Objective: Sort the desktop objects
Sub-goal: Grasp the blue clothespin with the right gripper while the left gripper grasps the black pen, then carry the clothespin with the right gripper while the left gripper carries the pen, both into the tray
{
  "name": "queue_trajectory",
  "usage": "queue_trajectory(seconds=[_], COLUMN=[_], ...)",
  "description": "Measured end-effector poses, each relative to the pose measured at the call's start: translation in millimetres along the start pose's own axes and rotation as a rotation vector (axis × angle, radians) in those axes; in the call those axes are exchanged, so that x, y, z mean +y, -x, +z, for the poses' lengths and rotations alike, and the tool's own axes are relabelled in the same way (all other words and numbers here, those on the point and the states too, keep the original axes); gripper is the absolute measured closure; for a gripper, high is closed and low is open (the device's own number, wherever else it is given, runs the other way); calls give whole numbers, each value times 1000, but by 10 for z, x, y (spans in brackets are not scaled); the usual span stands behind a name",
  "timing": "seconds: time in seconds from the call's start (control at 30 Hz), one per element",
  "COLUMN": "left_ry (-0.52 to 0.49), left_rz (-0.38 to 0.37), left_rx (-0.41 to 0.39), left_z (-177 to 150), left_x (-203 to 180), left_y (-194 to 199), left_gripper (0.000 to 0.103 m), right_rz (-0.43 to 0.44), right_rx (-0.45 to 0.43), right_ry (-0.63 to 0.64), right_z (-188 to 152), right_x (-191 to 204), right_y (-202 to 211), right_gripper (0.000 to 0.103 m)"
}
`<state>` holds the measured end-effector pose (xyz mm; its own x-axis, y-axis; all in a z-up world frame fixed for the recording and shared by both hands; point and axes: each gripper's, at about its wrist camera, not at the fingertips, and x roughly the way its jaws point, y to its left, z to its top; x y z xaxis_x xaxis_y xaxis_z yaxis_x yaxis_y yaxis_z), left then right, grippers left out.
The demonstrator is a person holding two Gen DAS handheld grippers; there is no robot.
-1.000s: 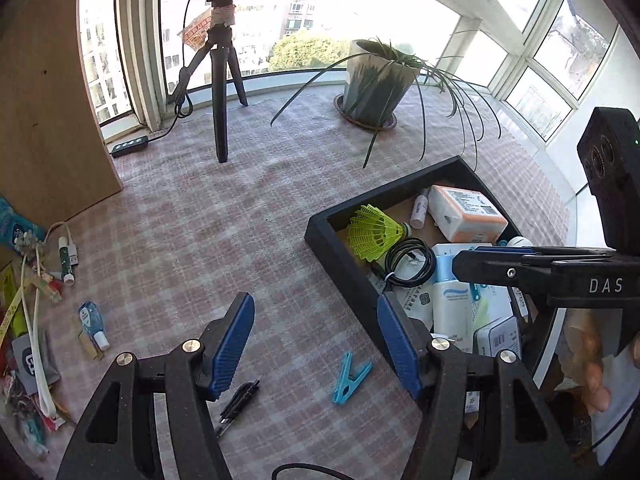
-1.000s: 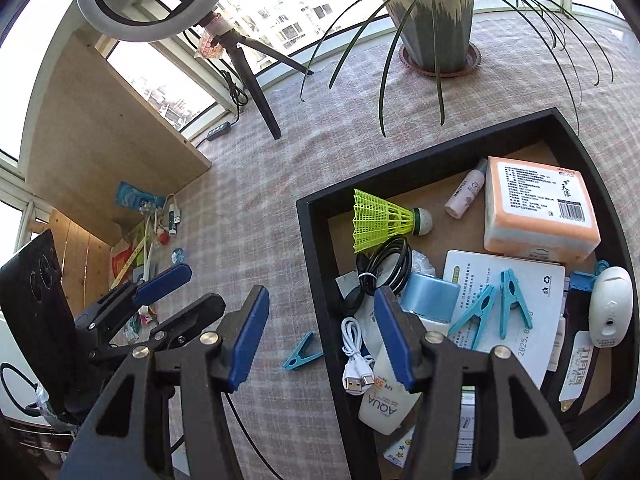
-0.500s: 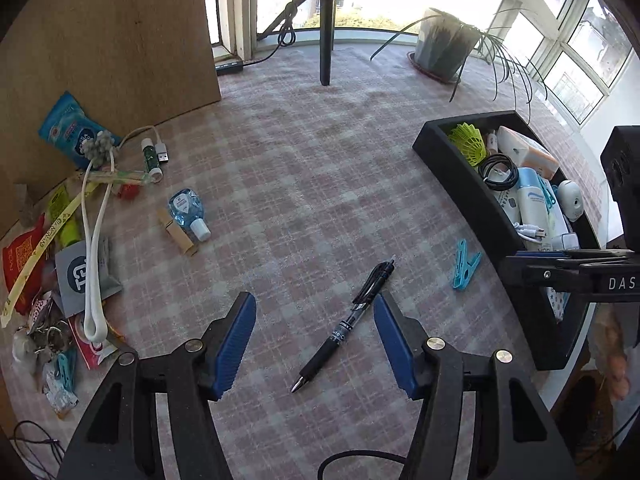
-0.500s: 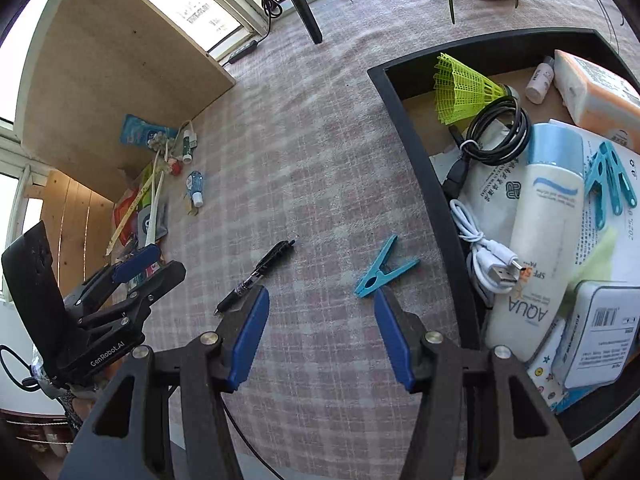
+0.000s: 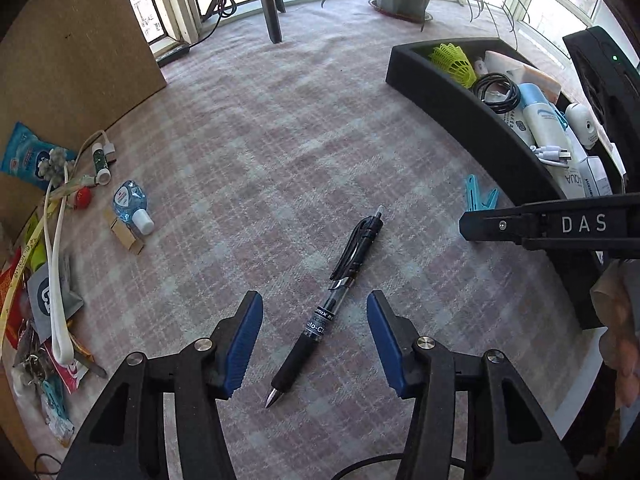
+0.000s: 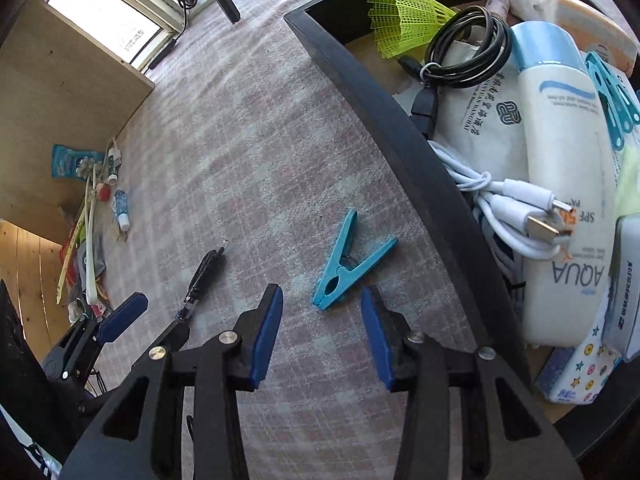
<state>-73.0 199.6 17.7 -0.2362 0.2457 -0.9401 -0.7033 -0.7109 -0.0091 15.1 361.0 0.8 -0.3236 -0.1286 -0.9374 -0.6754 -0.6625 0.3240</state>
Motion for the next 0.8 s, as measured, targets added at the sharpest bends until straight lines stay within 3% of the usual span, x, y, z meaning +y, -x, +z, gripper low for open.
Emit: queue_trajectory(seconds=[0.4,0.47,0.57,0.8], left_ry=[39,42,79,220], left_rz=[32,44,52,20], left_rx=[28,22,20,29], left_z=[41,44,45,63], left_x=[-23,-34,3,172], left_y=[-160,-151,-144,-58], left_gripper=[74,87,93,93], right_rz=[-99,-128,-156,-35], right_rx=[-38,-46,-56,-16], right_ry=[120,166,229,254], right_z=[294,302,297,285], right_x=[286,344,411,378], right_y=[-121,-138,-152,-116], right_gripper=[71,76,81,81])
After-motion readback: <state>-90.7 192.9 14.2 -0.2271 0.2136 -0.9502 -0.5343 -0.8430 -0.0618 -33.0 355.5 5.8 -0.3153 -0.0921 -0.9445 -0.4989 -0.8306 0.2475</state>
